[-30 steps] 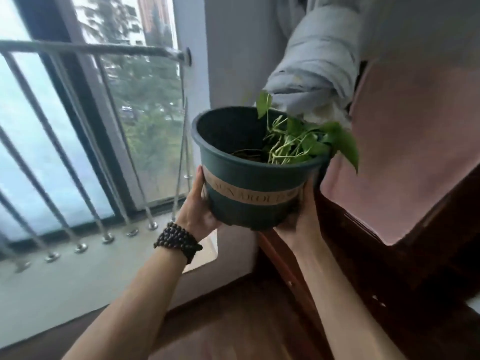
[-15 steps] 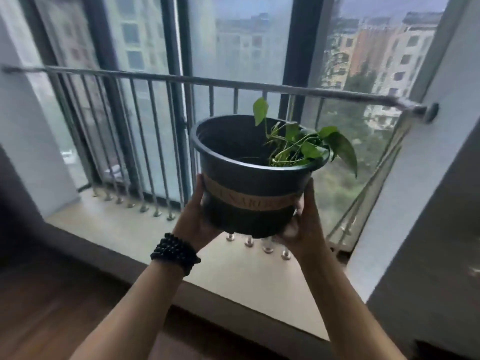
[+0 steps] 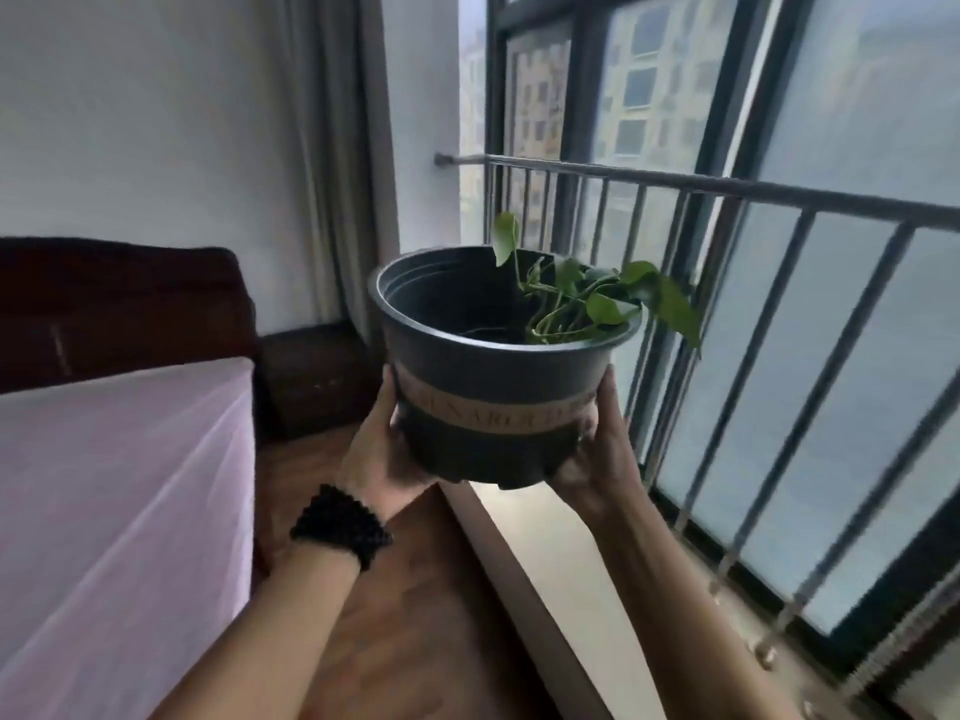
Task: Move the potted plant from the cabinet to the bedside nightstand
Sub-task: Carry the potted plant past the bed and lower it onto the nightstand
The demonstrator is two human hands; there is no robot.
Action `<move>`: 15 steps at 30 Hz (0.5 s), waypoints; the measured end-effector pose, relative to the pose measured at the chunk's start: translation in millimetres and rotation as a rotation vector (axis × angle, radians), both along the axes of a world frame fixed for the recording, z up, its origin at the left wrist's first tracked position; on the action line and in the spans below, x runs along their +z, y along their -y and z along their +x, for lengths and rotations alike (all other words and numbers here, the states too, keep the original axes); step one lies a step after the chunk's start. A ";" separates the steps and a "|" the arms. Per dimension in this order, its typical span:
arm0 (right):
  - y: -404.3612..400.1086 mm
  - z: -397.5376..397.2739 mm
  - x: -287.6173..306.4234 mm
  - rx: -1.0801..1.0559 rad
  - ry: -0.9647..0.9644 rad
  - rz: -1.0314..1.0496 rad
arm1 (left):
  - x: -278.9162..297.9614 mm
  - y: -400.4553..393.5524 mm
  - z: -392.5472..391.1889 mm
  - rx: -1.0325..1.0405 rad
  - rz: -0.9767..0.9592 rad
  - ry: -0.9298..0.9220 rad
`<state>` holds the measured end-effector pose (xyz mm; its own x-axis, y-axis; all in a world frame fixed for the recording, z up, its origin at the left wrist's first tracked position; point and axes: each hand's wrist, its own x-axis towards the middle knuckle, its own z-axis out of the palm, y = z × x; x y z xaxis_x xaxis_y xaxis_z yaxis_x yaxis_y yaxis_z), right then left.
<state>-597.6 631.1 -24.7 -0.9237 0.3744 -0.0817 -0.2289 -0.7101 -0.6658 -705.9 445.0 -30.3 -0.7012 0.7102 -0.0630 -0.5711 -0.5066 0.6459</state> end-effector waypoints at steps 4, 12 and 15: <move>32.0 -85.1 -0.1 0.165 0.054 -0.049 | -13.5 42.9 -58.0 0.196 -0.008 -0.016; 97.2 -293.2 -23.4 0.341 0.096 -0.033 | -31.3 116.5 -220.6 0.420 -0.034 -0.071; 109.3 -356.9 -27.6 0.341 0.083 -0.034 | -33.6 131.6 -281.6 0.444 -0.046 -0.067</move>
<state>-954.5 521.8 -52.3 -0.9849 0.0411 -0.1684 0.0790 -0.7582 -0.6472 -987.5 313.5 -63.9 -0.9409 0.3373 -0.0313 -0.2611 -0.6632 0.7014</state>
